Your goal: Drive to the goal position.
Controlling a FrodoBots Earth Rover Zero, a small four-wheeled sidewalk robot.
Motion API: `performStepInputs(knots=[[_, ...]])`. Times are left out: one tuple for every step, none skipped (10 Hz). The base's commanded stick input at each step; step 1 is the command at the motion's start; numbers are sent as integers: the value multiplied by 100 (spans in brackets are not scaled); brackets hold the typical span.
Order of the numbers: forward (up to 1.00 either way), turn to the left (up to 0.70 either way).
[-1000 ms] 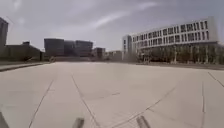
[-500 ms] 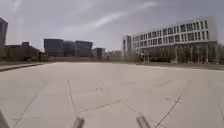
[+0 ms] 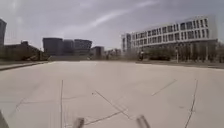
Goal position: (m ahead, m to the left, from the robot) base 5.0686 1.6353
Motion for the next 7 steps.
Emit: performStepInputs(knots=[[70, 0], [70, 0], [70, 0], [70, 0], [70, 0], [70, 0], [70, 0]])
